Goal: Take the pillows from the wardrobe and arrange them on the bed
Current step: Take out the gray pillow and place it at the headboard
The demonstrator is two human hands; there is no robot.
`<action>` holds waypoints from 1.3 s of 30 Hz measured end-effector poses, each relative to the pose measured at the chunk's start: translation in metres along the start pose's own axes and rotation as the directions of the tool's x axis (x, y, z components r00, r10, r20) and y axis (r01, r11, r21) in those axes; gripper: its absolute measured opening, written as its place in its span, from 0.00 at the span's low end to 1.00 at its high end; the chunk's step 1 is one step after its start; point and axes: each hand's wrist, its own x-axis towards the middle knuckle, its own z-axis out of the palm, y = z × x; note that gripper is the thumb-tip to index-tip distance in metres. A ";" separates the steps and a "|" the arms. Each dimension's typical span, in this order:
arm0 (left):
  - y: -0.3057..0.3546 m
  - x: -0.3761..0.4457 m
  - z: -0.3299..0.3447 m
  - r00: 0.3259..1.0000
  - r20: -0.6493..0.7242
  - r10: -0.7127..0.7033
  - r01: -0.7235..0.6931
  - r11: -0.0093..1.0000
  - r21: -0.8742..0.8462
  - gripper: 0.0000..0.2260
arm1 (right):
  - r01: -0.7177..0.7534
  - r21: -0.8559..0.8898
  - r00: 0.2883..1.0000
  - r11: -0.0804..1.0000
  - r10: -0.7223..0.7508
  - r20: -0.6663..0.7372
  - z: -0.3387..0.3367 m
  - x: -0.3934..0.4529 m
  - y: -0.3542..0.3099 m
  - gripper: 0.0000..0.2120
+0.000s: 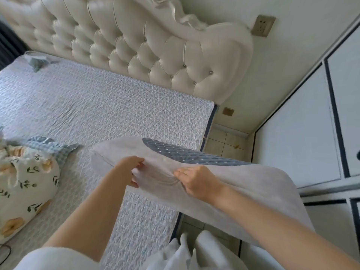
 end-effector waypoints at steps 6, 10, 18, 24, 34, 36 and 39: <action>0.059 0.069 0.029 0.994 -0.106 0.025 -0.055 0.955 -0.290 0.18 | 0.047 0.015 0.999 0.999 -0.047 -0.010 0.002 0.050 0.097 0.10; 0.098 0.122 0.042 0.969 -0.246 0.021 -0.139 0.871 -0.471 0.19 | 0.077 0.039 0.997 0.996 -0.076 -0.030 0.016 0.089 0.163 0.16; 0.163 0.254 0.070 0.944 -0.320 0.079 -0.282 0.699 -0.658 0.02 | 0.053 0.168 0.994 0.984 -0.069 0.087 0.087 0.171 0.305 0.25; 0.132 0.337 0.069 0.924 -0.382 0.007 -0.303 0.624 -0.720 0.03 | 0.072 0.220 0.983 0.973 -0.107 0.150 0.176 0.188 0.338 0.31; 0.122 0.371 0.083 0.700 -0.714 0.003 -0.096 0.991 -0.091 0.09 | -0.023 0.422 0.963 0.906 -0.094 0.254 0.211 0.187 0.354 0.18; 0.132 0.366 0.075 0.676 -0.721 0.155 -0.060 0.986 0.156 0.26 | -0.127 0.392 0.975 0.911 0.041 0.220 0.197 0.192 0.369 0.17; 0.154 0.367 0.062 0.687 -0.613 0.389 -0.026 0.857 0.515 0.36 | -0.350 0.288 0.931 0.891 0.297 0.214 0.172 0.188 0.401 0.13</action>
